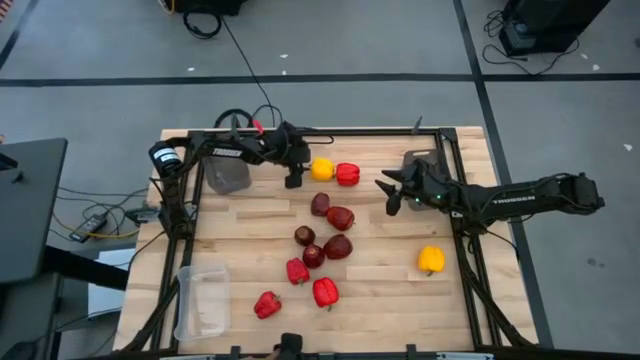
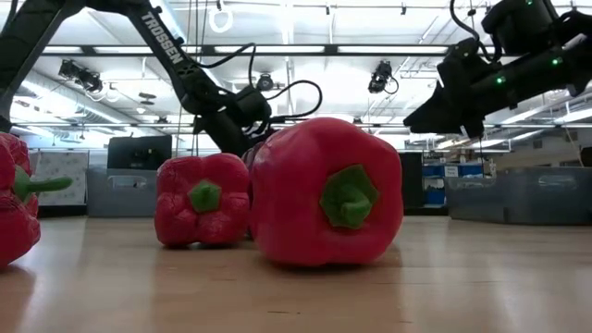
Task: Sort produce into baskets
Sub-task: Put the yellow bell pepper into the left black transparent bin
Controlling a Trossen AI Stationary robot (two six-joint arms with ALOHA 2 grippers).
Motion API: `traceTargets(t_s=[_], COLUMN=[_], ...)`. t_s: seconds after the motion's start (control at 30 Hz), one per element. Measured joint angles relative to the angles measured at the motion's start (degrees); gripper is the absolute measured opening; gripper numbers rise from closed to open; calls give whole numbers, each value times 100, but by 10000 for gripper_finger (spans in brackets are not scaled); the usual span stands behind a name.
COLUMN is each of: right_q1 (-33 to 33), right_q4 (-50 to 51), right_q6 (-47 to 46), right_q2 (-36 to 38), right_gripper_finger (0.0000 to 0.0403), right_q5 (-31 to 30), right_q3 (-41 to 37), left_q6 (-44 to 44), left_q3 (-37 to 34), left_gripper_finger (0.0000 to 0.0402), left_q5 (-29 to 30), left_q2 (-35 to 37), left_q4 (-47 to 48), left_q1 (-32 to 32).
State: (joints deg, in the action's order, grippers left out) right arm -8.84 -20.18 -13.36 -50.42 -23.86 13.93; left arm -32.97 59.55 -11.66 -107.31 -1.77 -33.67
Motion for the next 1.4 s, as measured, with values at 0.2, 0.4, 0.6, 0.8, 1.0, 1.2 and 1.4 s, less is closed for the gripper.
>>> traceTargets(t_s=[0.2, 0.4, 0.6, 0.8, 1.0, 1.2, 1.4], right_q1=[0, 0, 0, 0, 0, 2, 2], right_q4=[-293, -389, -440, -466, -466, -466, -463], right_q6=[137, 153, 153, 151, 151, 147, 111], right_q2=[1, 1, 1, 1, 1, 1, 1], right_gripper_finger=[196, 196, 196, 196, 196, 196, 197], right_q5=[147, 149, 149, 150, 151, 151, 162], right_q3=[-1, -2, -2, -2, -2, -2, -2], left_q6=[11, 46, 55, 59, 64, 179, 457], left_q3=[-2, -7, -9, -9, -9, -11, -11], left_gripper_finger=[130, 98, 68, 54, 19, 4, 28], left_q5=[-187, -260, -236, -201, -190, 119, 348], left_q2=[0, 0, 0, 0, 0, 0, 0], left_q4=[-14, 1, 2, 1, 157, 182, 180], left_q1=[4, 4, 4, 4, 4, 24, 35])
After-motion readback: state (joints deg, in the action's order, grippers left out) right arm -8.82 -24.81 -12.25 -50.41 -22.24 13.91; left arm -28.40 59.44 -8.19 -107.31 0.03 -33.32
